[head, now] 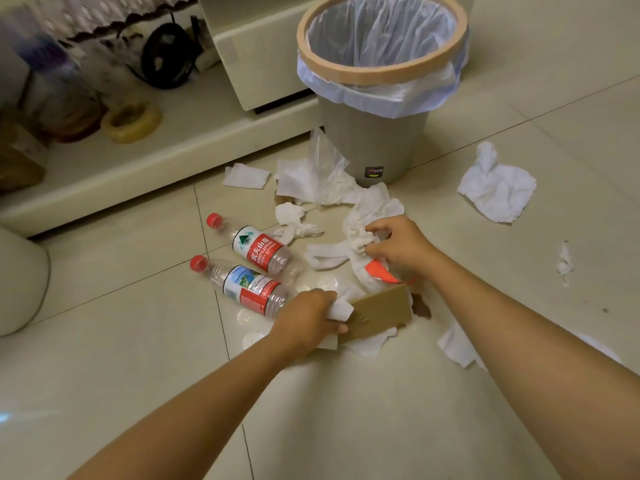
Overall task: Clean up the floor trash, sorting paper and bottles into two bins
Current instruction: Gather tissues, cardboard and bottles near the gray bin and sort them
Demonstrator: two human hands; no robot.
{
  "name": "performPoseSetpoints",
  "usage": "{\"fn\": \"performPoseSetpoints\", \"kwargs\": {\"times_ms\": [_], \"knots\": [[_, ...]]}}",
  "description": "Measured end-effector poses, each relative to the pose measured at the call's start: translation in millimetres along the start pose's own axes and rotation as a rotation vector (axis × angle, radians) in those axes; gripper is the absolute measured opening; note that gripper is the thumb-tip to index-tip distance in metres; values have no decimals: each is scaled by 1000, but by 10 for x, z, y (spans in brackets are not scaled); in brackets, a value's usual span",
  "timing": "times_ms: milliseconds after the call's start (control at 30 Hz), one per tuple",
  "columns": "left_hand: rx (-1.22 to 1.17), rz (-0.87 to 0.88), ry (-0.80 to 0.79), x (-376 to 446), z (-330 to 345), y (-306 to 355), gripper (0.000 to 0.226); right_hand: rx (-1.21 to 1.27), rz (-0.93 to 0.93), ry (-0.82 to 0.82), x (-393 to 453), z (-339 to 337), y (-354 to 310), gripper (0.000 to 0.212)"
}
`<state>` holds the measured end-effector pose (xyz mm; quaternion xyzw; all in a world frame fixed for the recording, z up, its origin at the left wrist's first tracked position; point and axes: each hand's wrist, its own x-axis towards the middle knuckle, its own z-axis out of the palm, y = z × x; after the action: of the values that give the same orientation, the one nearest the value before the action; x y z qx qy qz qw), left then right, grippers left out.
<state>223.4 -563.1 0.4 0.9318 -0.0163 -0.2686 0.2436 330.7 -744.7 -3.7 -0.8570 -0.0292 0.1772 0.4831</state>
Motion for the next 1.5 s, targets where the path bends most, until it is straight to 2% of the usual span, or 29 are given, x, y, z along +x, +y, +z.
{"fn": "performPoseSetpoints", "kwargs": {"times_ms": [133, 267, 433, 633, 833, 1000, 1100, 1233, 1333, 1433, 1500], "knots": [[28, 127, 45, -12, -359, -5, 31, 95, 0, 59, 24, -76, -182, 45], [47, 232, 86, -3, -728, -47, 21, 97, -84, 90, 23, -119, -414, 23], [128, 309, 65, 12, -963, -165, 32, 1, -176, 148, 5, -120, -688, 13], [79, 410, 121, -113, -1295, -347, 25, 5, -219, 264, -8, -9, -1093, 22], [122, 398, 140, -323, -1840, -696, 24, -7, -270, 296, -38, 168, -1625, 18], [178, 378, 220, -522, -2546, -964, 22, 13, -340, 273, -32, 406, -2285, 19], [187, 358, 285, -692, -2977, -1241, 29, 39, -384, 254, 3, 628, -2717, 27], [138, 302, 354, -1018, -3496, -1804, 19, 47, -456, 218, 133, 1052, -3356, 23], [77, 298, 452, -1335, -3886, -2314, 14, 48, -515, 161, 316, 1464, -3899, 22], [-30, 226, 588, -1701, -4263, -2807, 32, 55, -610, 126, 504, 1940, -4463, 21], [-130, 173, 677, -1942, -4476, -3147, 34, 71, -676, 102, 558, 2272, -4824, 18]]}}
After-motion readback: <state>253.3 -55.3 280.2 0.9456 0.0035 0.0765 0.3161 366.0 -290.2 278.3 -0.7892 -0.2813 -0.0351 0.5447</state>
